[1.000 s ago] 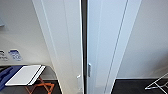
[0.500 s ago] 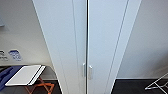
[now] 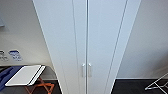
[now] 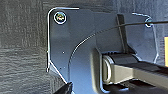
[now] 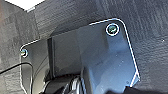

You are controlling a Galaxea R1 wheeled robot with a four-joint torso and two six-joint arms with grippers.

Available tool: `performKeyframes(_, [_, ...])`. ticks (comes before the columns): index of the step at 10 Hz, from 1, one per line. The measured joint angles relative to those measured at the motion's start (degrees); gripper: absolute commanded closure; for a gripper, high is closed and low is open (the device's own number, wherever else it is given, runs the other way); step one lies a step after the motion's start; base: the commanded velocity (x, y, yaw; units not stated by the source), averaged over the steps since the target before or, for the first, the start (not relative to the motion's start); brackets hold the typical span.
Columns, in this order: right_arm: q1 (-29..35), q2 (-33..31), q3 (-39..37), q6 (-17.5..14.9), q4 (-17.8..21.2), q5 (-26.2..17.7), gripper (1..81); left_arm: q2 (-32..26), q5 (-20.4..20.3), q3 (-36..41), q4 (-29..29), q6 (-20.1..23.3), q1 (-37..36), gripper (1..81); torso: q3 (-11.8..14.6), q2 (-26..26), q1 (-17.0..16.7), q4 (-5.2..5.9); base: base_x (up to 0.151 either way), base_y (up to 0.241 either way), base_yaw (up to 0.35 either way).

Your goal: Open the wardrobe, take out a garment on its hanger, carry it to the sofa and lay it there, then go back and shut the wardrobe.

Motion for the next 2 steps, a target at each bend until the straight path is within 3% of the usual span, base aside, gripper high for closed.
performKeyframes(2, [-5.22, 6.28, -5.95, 0.00, -3.64, 1.33, 1.0, 4.82, -1.87, -7.52, 0.06, 0.29, 1.24, 1.0, 0.05, 0.00, 0.00, 0.00, 0.000, 0.000, 0.000])
